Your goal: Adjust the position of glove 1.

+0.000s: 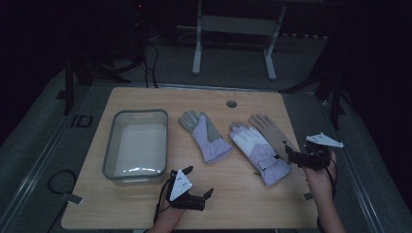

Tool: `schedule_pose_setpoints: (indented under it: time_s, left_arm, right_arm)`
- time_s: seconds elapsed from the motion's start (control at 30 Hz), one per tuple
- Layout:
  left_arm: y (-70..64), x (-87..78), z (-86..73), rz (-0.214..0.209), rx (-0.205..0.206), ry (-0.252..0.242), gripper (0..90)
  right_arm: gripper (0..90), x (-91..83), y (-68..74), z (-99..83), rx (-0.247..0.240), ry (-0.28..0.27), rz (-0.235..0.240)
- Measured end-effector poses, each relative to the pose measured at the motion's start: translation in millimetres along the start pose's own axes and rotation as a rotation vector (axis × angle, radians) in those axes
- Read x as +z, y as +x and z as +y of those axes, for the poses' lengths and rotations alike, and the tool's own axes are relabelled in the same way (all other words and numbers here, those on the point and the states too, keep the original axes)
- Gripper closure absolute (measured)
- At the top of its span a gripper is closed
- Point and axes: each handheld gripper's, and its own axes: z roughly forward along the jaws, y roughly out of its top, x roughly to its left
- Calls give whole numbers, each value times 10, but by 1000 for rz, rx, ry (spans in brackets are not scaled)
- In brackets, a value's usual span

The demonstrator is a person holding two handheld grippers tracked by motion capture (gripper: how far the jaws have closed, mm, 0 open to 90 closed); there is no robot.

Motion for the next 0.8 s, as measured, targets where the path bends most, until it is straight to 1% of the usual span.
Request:
schedule_pose_setpoints:
  time_s: [0.03, 0.07, 0.1, 0.13, 0.17, 0.27, 0.3, 0.33, 0.37, 0.4, 0.47, 0.53, 0.67, 0.8]
  left_arm:
    - [1, 0, 0, 0, 0, 0, 0]
    - [3, -1, 0, -2, -3, 0, 0]
    - [5, 0, -1, -3, -6, -2, 0]
    - [5, 1, -1, -3, -11, -3, 0]
    - [6, 0, -1, -3, -9, -1, 0]
    - [3, 1, 0, -2, -4, 1, 0]
    - [2, 1, 1, -2, -2, 3, 0]
    - [0, 1, 1, -1, -1, 3, 0]
    - [0, 1, 1, -2, 0, 3, 0]
    - [1, 1, 1, -1, -1, 3, 0]
    - [1, 1, 1, -1, -2, 3, 0]
    - [1, 1, 1, -2, -1, 3, 0]
    - [2, 1, 1, -2, -2, 2, 0]
    - [2, 0, 1, -5, -2, 3, 0]
  right_arm:
    - [138, 19, -4, 46, 21, 6, 43]
    - [146, 36, 7, 87, 29, 5, 53]
    - [148, 46, 33, 125, 21, 1, 43]
    - [149, 56, 64, 157, 5, -4, 51]
    - [149, 71, 89, 193, -5, 0, 68]
    - [157, 110, 175, 292, -12, 4, 111]
    - [178, 126, 201, 324, -17, 5, 126]
    - [194, 148, 220, 356, -15, 7, 143]
    - [194, 173, 234, 386, -7, 6, 158]
    - [190, 202, 250, 415, -10, 8, 168]
    - [171, 256, 293, 471, -25, 15, 159]
    - [140, 304, 343, 522, -36, 24, 174]
    - [123, 396, 464, 605, -52, 41, 210]
    - [112, 488, 601, 671, -84, 48, 225]
